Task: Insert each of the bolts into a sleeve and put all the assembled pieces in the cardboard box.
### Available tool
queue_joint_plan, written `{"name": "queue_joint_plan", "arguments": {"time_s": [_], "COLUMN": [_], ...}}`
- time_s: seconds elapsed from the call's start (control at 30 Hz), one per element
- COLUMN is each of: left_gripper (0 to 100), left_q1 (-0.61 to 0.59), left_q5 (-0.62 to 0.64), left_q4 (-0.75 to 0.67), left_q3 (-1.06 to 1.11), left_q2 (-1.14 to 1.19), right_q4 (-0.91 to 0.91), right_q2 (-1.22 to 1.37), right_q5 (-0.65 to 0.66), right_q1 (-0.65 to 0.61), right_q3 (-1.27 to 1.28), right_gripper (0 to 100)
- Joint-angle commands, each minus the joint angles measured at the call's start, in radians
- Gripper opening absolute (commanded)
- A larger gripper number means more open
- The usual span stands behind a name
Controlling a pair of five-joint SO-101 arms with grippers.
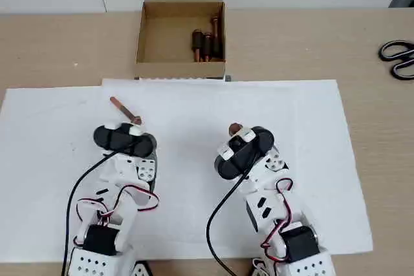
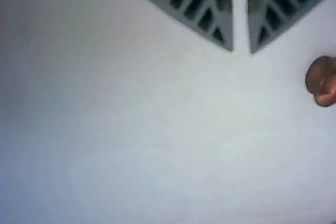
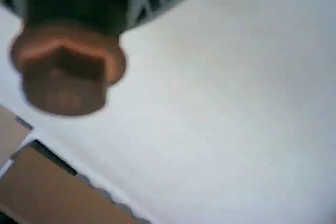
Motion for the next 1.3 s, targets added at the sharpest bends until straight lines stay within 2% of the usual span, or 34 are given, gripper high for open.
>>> {"name": "queue_joint_plan", "arguments": {"time_s": [0.0, 0.33, 0.43, 0.73, 0.97, 1.27], "left_gripper": [1, 1, 1, 1, 1, 1], "left_q1": [-0.003, -0.003, -0.003, -0.006, -0.008, -0.008], "left_q5": [-0.034, -0.035, -0.035, -0.037, -0.037, -0.037], "left_q4": [0.017, 0.017, 0.015, 0.015, 0.015, 0.015], "left_q3": [-0.005, -0.005, -0.005, -0.005, -0.005, -0.005], "left_q2": [-0.011, -0.011, -0.011, -0.011, -0.011, -0.011], "right_q4": [-0.056, -0.168, -0.166, -0.17, -0.17, -0.171], "right_q2": [0.099, 0.837, 1.079, 1.689, 2.04, 2.351], "right_q5": [-0.002, -0.19, -0.209, -0.204, -0.201, -0.005], "right_q1": [0.031, 0.047, 0.047, 0.045, 0.039, -0.016], "right_q3": [-0.138, -0.683, -0.881, -1.419, -1.804, -2.174], "right_gripper": [0.2, 0.2, 0.2, 0.3, 0.3, 0.3]}}
